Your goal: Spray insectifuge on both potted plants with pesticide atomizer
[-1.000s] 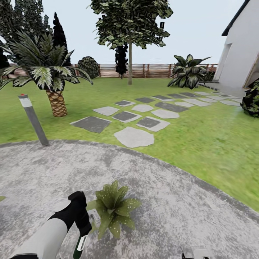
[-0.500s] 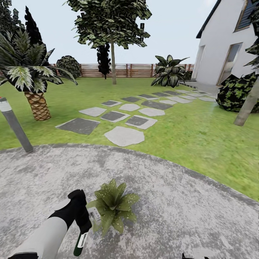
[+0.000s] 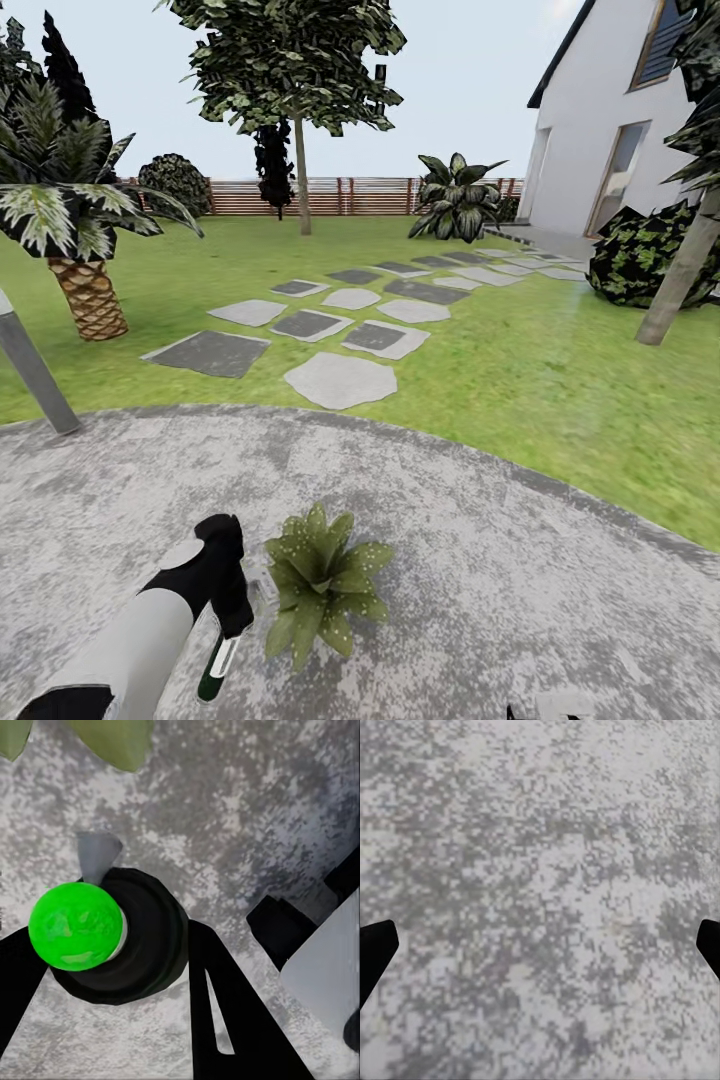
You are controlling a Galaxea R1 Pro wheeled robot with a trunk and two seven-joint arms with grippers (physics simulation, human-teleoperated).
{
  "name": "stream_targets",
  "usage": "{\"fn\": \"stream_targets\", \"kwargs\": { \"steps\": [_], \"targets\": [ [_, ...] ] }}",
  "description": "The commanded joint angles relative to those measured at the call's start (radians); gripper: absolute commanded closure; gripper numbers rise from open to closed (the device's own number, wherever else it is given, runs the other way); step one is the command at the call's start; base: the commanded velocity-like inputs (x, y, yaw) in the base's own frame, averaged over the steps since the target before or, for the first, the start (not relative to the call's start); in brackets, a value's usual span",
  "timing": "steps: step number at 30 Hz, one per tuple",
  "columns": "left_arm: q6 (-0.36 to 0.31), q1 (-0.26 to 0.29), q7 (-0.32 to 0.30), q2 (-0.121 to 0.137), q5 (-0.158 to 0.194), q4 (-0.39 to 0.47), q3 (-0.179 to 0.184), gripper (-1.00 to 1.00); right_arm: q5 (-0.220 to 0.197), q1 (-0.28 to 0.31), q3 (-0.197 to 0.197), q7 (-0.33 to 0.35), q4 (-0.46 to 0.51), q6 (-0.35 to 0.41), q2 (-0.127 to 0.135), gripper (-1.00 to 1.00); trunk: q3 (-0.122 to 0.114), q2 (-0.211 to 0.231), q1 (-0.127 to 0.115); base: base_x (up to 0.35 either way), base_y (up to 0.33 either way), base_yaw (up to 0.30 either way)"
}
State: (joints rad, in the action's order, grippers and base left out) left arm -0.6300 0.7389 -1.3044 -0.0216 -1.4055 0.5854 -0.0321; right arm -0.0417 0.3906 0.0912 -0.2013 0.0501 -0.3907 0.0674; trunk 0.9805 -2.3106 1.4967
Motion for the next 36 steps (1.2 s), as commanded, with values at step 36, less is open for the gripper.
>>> {"fn": "stream_targets", "kwargs": {
  "steps": [36],
  "targets": [
    [-0.011,0.072,-0.079,-0.003,-0.006,-0.008,-0.002,1.00,-0.006,0.001,0.005,-0.010,0.005,-0.002,-0.001,-1.00,0.001,0.000,0.000,-0.016,0.003,0.040]
  ]
}}
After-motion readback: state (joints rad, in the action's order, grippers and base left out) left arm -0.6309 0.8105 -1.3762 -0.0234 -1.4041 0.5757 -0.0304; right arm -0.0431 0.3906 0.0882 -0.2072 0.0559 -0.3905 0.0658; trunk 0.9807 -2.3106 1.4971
